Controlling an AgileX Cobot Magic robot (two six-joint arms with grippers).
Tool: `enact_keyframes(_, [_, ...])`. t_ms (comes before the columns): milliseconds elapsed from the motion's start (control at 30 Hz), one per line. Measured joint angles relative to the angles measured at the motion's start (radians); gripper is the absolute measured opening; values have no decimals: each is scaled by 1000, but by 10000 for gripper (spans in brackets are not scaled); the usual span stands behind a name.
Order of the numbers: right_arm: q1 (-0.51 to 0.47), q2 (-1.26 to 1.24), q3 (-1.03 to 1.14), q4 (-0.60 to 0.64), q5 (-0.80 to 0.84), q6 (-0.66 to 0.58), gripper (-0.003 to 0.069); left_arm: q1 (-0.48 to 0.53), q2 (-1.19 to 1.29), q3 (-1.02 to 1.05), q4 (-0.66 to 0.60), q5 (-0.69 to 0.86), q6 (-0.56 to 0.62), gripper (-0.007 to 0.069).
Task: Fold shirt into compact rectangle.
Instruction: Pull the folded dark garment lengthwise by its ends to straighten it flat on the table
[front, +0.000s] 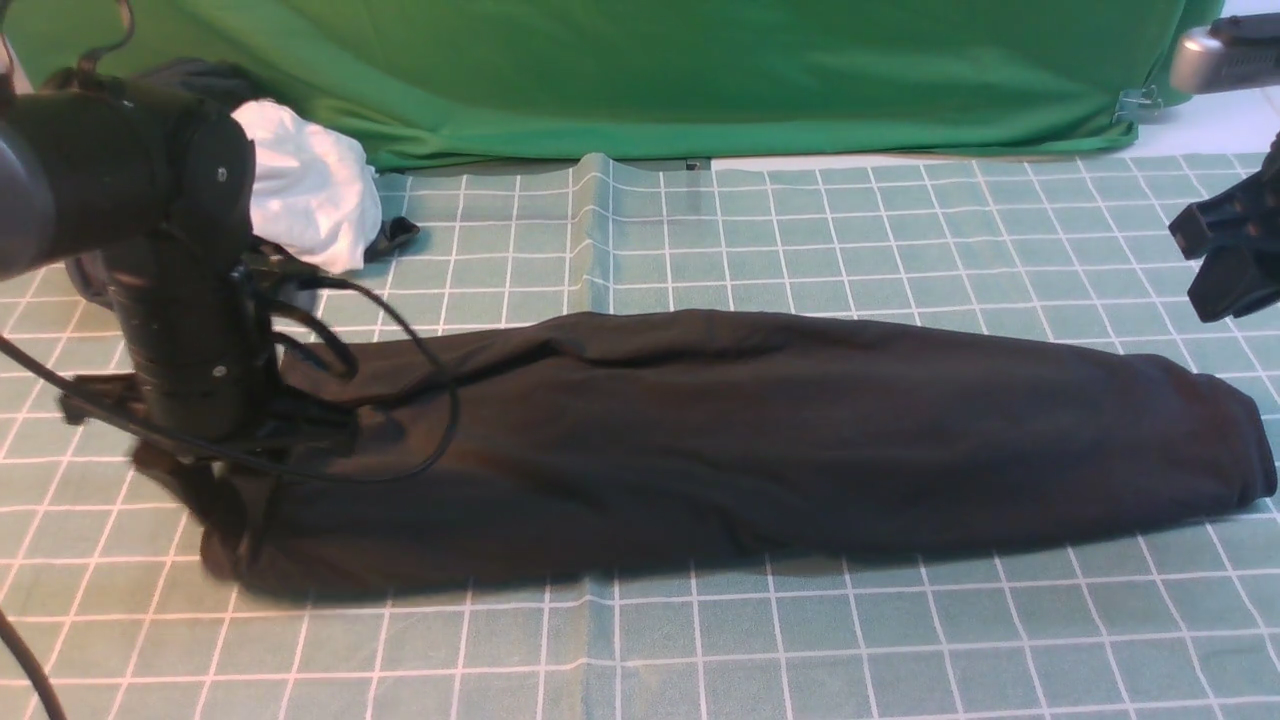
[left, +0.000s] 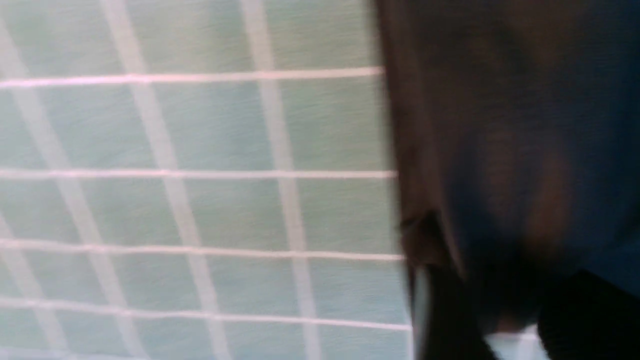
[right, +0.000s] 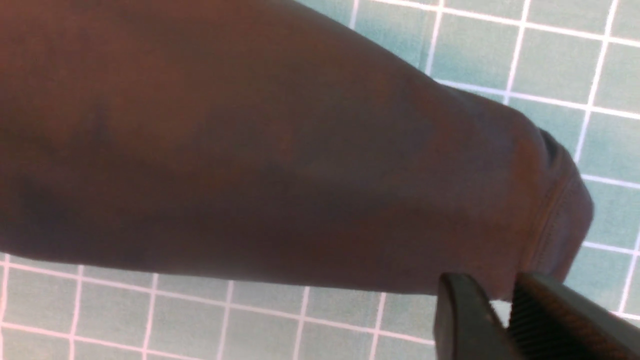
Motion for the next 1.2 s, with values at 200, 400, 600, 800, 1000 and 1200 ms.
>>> enact_keyframes(200, [0,0,1,5,-16,-14,144,0,-1,-26,87,7,-50,535])
enact_keyframes(400, [3,0,1,7,-26,-21,144,1,-1,-121,11,-30,-80,521])
enact_keyframes(600, [4,0,1,8,-49,-22,146,0,34,-135,-300,-242,9,160])
enact_keyframes(800, [5,0,1,8,-52,-22,148,0,169,-137,-302,-262,28,11])
enact_keyframes(1000, [5,0,1,8,-52,-23,153,1,235,-137,-235,-390,28,3])
enact_keyframes(1200, [5,0,1,8,-49,-23,155,1,243,-137,-133,-584,-17,3])
